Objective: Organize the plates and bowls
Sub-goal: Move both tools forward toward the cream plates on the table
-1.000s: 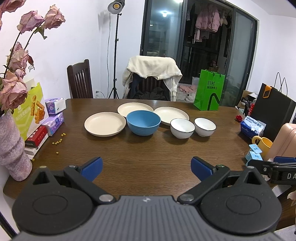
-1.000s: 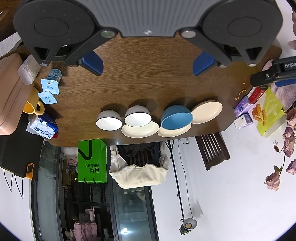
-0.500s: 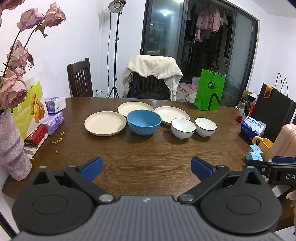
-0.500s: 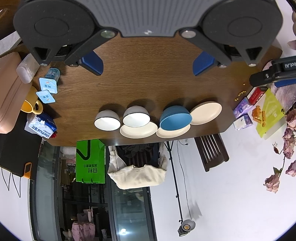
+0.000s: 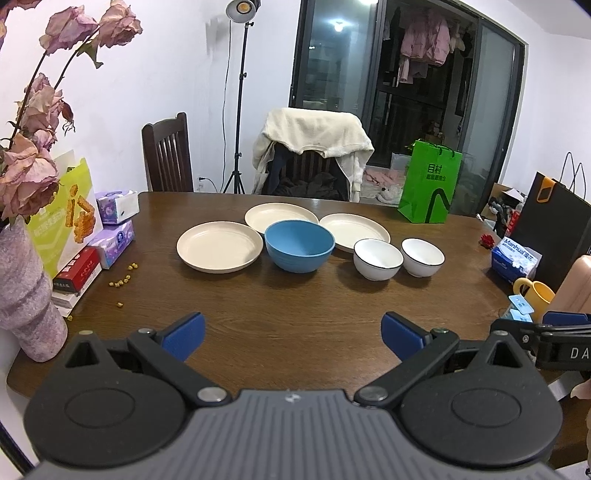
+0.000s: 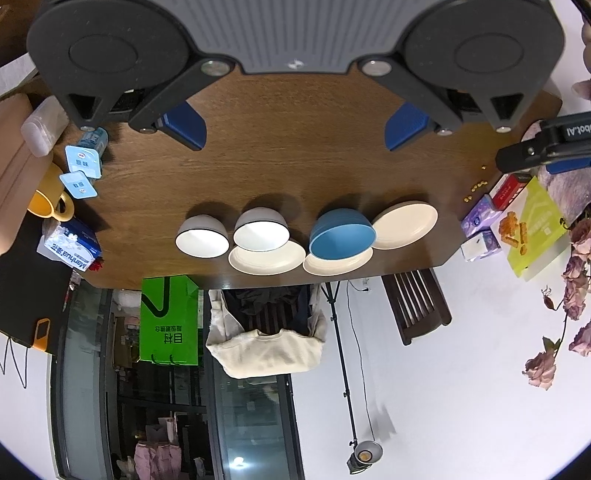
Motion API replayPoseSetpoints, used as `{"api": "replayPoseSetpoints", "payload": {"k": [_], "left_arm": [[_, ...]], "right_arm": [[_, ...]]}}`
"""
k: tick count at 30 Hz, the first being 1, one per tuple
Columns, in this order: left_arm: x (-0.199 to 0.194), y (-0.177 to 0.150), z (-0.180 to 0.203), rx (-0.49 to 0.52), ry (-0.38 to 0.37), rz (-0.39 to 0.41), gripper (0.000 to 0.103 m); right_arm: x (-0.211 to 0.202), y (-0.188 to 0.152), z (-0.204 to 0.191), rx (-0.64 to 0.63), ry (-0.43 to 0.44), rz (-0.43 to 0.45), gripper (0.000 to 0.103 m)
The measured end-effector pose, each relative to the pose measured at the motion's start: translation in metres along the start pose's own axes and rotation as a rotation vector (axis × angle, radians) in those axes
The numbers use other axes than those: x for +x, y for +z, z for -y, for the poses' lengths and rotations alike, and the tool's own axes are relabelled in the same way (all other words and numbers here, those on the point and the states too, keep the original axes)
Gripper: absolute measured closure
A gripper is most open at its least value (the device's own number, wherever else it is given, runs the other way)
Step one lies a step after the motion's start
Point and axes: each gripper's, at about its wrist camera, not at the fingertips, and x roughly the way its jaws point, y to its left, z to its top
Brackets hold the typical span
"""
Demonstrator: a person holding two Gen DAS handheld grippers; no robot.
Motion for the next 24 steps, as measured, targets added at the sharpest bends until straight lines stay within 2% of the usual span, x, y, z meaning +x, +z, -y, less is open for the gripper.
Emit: {"api": "replayPoseSetpoints", "payload": {"k": [24], "left_arm": [[0.061,0.047,-0.057,-0.045,0.045,-0.022,0.0]], "right_arm": [[0.076,0.047,-0.033,-0.035,0.033,-0.051,0.0]]}}
